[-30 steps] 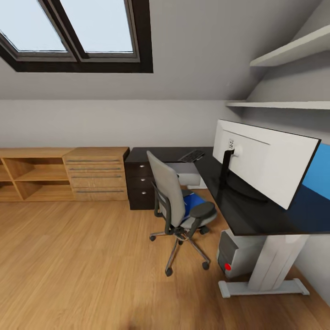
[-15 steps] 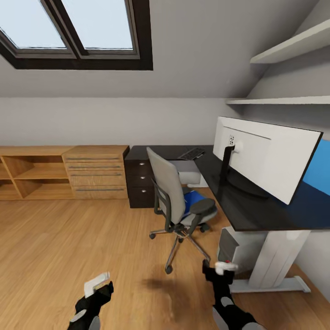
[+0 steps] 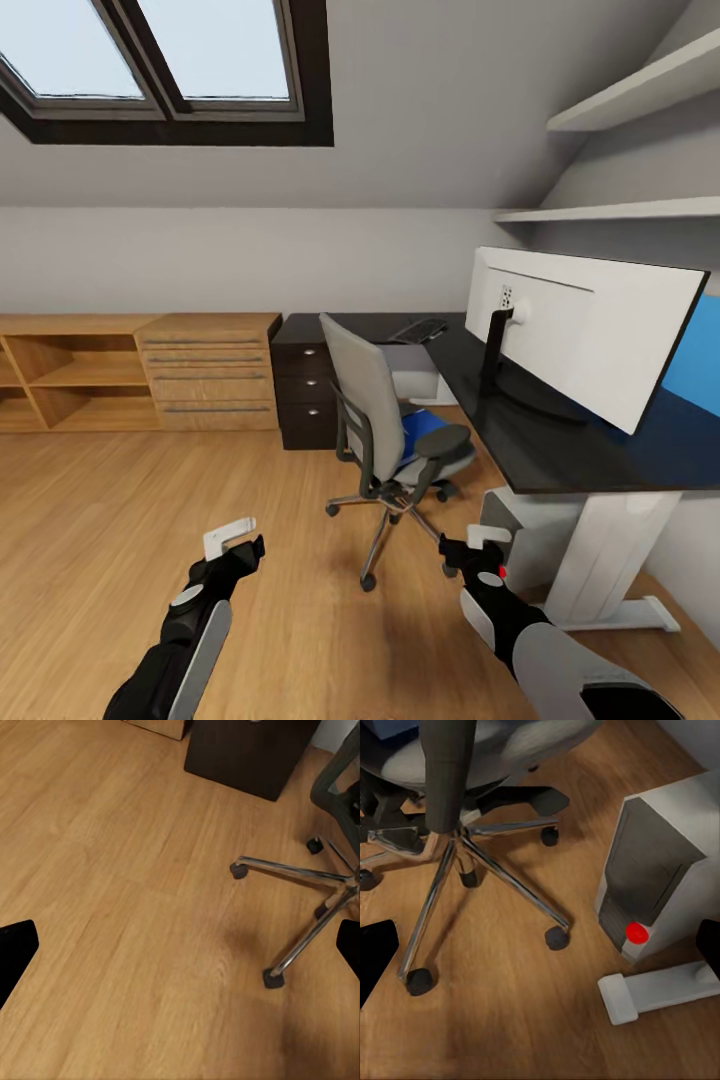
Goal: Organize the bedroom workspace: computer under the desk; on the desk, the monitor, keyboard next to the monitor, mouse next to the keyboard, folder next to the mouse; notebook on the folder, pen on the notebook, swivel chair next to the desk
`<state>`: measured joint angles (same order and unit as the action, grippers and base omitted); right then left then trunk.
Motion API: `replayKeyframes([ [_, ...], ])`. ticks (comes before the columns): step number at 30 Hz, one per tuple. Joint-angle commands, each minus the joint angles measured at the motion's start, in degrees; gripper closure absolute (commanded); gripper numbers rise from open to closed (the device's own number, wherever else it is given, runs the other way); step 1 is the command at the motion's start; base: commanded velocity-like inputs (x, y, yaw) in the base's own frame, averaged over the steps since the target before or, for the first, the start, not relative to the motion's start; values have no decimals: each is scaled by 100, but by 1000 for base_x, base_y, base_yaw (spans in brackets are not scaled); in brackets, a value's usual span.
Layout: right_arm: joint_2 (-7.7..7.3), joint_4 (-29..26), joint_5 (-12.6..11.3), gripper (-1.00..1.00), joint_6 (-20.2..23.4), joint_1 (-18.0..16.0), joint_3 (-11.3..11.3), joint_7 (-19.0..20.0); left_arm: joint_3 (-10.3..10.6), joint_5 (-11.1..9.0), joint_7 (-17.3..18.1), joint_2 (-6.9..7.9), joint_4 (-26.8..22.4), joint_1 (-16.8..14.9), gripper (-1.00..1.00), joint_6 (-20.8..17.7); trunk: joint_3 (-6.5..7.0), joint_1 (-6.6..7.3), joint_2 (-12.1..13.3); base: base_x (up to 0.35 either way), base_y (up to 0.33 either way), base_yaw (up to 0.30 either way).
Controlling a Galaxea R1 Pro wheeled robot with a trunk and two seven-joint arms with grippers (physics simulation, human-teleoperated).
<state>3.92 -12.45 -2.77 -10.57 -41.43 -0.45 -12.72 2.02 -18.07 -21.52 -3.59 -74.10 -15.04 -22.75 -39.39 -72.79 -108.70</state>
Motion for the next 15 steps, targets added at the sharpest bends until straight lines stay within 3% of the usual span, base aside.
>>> replayKeyframes([
  [1,0,3,-64,-100,-5,-5,-1,27,9,-61,-51,3,-28,1,-100,-14,-24,-22,-44,0,0,0],
  [3,15,-8,-176,-100,40,-5,-5,137,9,-60,-54,6,-96,45,-100,-18,-60,-66,-125,0,0,0],
  [9,3,-25,-182,-100,27,-3,-3,167,12,-55,-54,5,-95,76,-100,-12,-168,-198,-365,0,0,0],
  [15,-4,-40,-147,-100,-303,3,20,167,23,-56,-54,-14,-60,80,-100,-10,-276,-329,-606,0,0,0],
])
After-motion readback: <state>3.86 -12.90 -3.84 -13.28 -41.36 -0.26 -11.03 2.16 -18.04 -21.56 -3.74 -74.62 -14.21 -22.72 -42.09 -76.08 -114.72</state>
